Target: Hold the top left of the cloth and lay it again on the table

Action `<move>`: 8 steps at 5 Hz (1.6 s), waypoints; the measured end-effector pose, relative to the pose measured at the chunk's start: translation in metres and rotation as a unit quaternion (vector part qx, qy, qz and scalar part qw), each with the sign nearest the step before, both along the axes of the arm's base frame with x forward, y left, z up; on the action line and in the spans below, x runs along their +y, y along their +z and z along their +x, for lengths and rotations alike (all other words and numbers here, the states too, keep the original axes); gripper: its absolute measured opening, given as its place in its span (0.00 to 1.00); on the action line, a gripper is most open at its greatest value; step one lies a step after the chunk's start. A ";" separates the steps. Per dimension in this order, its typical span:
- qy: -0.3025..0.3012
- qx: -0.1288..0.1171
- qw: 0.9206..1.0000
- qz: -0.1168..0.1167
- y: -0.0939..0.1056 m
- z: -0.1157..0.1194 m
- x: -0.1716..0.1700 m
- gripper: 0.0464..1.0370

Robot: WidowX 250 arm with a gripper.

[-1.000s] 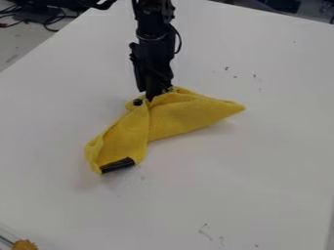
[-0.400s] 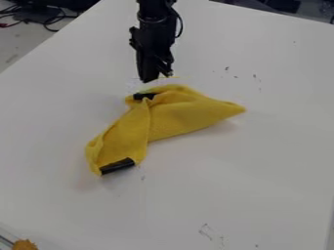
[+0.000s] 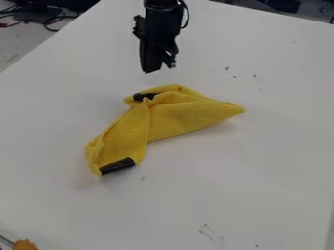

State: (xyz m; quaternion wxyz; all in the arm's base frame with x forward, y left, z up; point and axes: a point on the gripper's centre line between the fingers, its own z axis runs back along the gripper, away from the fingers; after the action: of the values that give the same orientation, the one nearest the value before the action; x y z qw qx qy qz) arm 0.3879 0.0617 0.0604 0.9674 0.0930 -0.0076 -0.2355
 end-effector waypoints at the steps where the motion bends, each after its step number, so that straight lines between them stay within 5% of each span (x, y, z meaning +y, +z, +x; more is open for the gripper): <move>1: 0.018 -0.036 0.999 0.014 0.008 -0.019 -0.005 0.16; 2: 0.017 -0.064 0.998 0.006 0.008 -0.019 -0.007 0.41; 4: 0.019 -0.075 0.997 -0.018 -0.007 -0.008 -0.005 0.96; 7: 0.008 -0.050 0.997 -0.058 -0.040 -0.003 -0.006 0.93; 8: 0.012 -0.043 0.996 -0.072 -0.047 -0.001 -0.007 0.66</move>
State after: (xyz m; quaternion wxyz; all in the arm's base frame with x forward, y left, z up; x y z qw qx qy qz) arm 0.3869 0.0549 0.0137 0.9732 0.0336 -0.0644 -0.2184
